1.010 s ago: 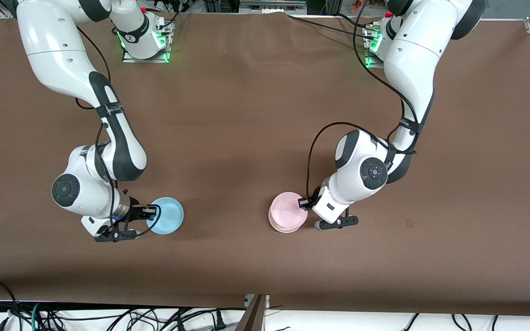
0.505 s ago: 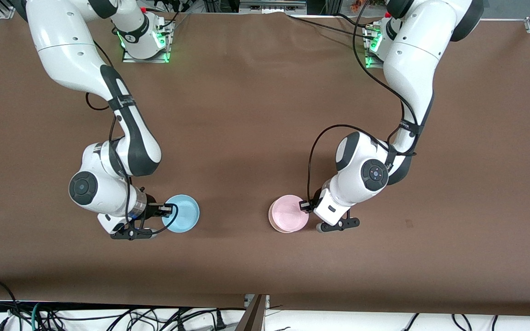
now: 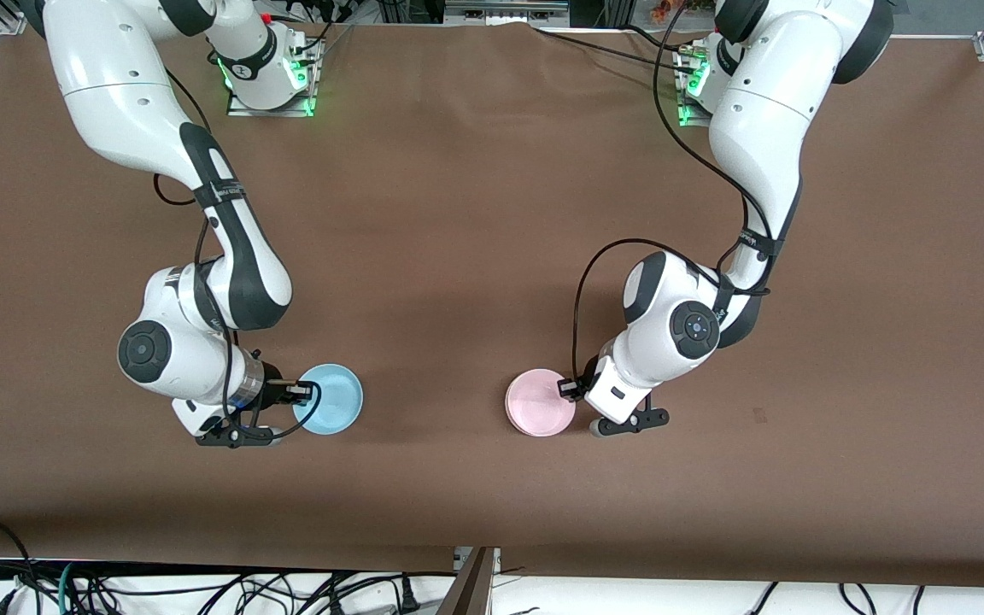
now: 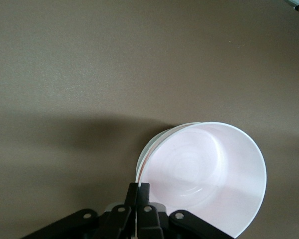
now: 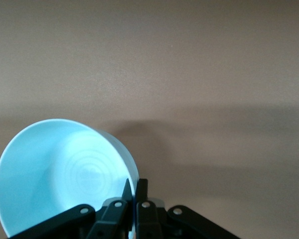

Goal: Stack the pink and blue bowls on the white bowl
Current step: 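Grasp the blue bowl rim with the right gripper, then release the pink bowl and raise the left gripper away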

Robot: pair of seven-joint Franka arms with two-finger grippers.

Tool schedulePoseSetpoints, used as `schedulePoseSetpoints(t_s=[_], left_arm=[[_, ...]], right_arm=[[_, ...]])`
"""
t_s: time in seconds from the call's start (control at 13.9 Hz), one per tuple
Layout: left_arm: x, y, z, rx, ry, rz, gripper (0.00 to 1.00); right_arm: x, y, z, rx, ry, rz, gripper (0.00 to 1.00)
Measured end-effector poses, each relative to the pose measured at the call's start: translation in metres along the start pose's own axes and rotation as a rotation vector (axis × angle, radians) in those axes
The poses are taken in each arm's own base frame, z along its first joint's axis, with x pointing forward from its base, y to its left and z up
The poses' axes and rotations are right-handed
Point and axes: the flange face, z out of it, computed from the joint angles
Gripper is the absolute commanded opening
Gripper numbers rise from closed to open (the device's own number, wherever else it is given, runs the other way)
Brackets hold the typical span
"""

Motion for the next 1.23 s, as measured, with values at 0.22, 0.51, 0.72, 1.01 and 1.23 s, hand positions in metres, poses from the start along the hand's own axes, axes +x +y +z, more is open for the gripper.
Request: schedulePoseSetpoints(t_s=[0.22, 0.51, 0.72, 1.01, 1.23], left_arm=[[0.004, 0.005, -0.011, -0.008, 0.007, -0.007, 1.0], [0.02, -0.001, -0.076, 0.019, -0.039, -0.027, 1.0], [0.034, -0.039, -0.179, 0.062, -0.117, -0.036, 1.0], [0.017, -0.107, -0.312, 0.23, -0.236, 0.094, 1.0], [-0.001, -0.128, -0.372, 0.282, -0.25, 0.164, 1.0]], right_arm=[[0.0, 0.0, 0.0, 0.0, 0.0, 0.0, 0.0], [0.0, -0.001, 0.0, 0.0, -0.001, -0.001, 0.0], [-0.004, -0.019, 0.002, 0.007, -0.005, 0.036, 0.0], [-0.023, -0.121, -0.008, 0.035, 0.014, 0.216, 0.0], [-0.053, -0.219, -0.012, 0.069, 0.024, 0.382, 0.0]])
